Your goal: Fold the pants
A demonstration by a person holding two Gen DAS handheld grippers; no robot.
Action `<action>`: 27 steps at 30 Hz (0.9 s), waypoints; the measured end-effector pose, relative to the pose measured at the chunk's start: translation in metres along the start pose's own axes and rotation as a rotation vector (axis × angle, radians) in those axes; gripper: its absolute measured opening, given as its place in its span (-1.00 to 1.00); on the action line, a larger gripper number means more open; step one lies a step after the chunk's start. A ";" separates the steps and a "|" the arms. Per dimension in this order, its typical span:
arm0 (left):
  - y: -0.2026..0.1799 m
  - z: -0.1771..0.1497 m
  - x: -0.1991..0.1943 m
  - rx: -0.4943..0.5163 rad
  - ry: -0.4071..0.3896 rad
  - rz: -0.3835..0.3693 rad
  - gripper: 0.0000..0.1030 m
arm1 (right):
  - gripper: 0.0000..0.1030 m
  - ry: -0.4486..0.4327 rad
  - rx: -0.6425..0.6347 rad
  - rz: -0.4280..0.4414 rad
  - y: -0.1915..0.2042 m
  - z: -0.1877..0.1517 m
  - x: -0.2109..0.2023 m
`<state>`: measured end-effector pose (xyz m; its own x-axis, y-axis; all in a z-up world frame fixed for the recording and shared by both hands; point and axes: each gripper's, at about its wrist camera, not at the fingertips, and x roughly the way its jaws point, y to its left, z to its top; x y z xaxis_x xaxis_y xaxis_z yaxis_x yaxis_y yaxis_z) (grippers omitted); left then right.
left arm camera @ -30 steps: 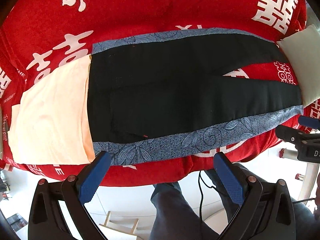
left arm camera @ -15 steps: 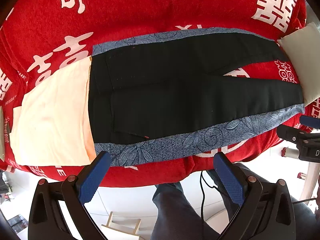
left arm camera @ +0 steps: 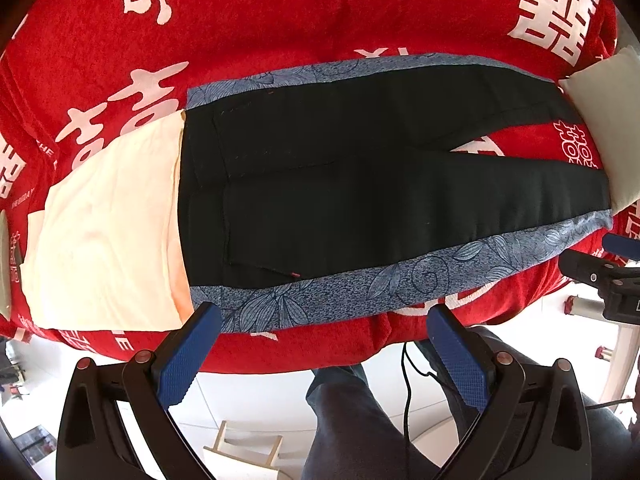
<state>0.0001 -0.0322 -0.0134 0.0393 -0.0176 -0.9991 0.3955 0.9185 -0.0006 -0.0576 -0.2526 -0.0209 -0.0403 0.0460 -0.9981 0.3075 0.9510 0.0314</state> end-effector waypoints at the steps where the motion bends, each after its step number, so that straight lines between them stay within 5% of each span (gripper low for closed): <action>1: 0.000 0.000 0.000 -0.001 0.002 0.001 1.00 | 1.00 0.000 0.000 0.001 0.000 0.000 0.000; 16: -0.005 0.012 0.010 -0.026 0.044 0.017 1.00 | 1.00 0.026 0.016 0.026 -0.011 0.010 0.010; 27: -0.019 0.024 0.011 -0.181 0.060 0.053 1.00 | 1.00 0.054 -0.093 0.053 -0.023 0.031 0.014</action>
<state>0.0148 -0.0595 -0.0231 -0.0014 0.0509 -0.9987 0.2231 0.9736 0.0493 -0.0363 -0.2833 -0.0373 -0.0781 0.1107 -0.9908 0.2209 0.9710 0.0910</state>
